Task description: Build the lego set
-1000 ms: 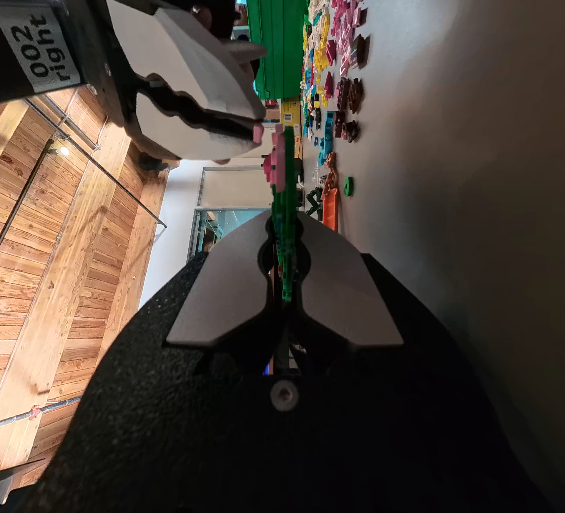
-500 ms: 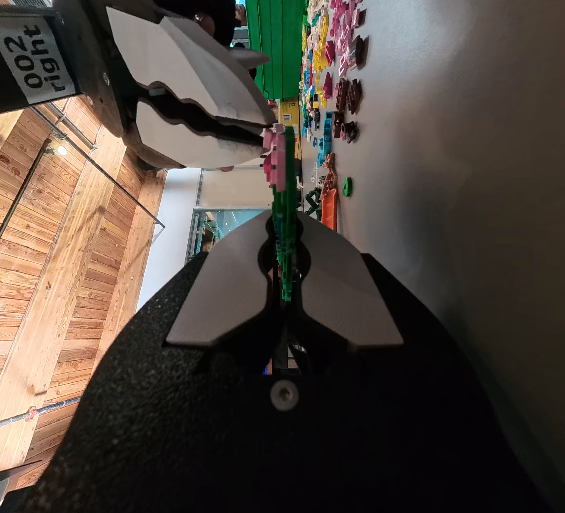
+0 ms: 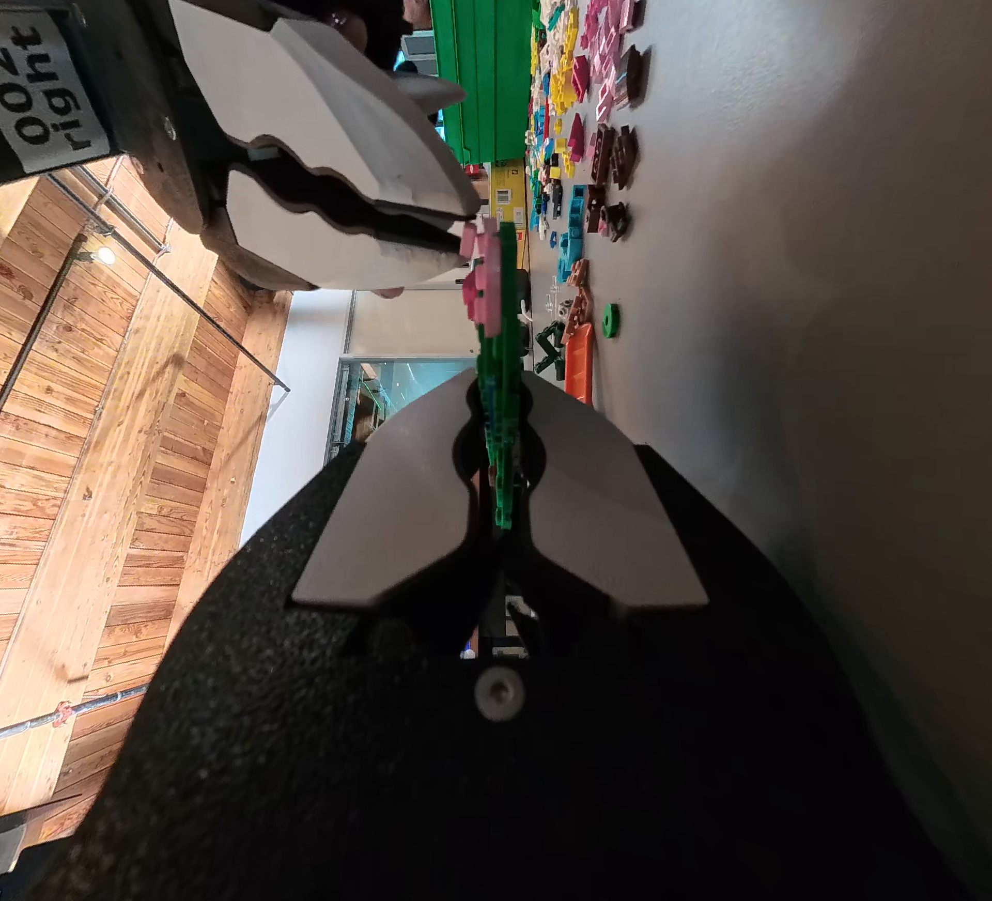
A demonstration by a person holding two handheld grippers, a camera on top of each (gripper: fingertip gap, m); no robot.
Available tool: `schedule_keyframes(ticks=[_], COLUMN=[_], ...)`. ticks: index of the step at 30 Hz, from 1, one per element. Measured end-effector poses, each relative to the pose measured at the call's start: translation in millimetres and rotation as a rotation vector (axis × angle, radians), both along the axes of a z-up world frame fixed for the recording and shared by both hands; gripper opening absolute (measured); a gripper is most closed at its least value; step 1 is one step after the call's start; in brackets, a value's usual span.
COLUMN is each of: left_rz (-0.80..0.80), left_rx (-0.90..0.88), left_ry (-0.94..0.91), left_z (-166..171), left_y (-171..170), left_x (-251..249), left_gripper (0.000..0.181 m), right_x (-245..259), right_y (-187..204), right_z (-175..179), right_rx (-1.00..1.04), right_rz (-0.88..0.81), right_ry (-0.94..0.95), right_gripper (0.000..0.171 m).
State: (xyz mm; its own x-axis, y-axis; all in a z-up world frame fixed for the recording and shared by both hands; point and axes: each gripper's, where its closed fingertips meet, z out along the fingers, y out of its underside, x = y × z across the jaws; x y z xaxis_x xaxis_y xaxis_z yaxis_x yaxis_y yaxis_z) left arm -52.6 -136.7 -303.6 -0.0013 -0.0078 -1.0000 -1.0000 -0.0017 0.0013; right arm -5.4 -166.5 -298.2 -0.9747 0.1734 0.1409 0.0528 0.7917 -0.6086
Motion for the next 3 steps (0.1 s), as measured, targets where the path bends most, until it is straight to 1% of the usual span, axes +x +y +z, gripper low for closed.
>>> schedule_keyframes(ticks=[1, 3], left_rz=[0.0, 0.001], left_rx=[0.0, 0.0], left_ry=[0.0, 0.0], left_z=[0.0, 0.1], left_y=[-0.1, 0.0], left_x=[0.1, 0.2], left_gripper=[0.009, 0.009], right_x=[0.1, 0.4], right_y=[0.3, 0.6], right_z=[0.0, 0.2], right_rx=[0.002, 0.007], right_rz=[-0.001, -0.002], right_ry=[-0.001, -0.001], right_gripper=[0.004, 0.004])
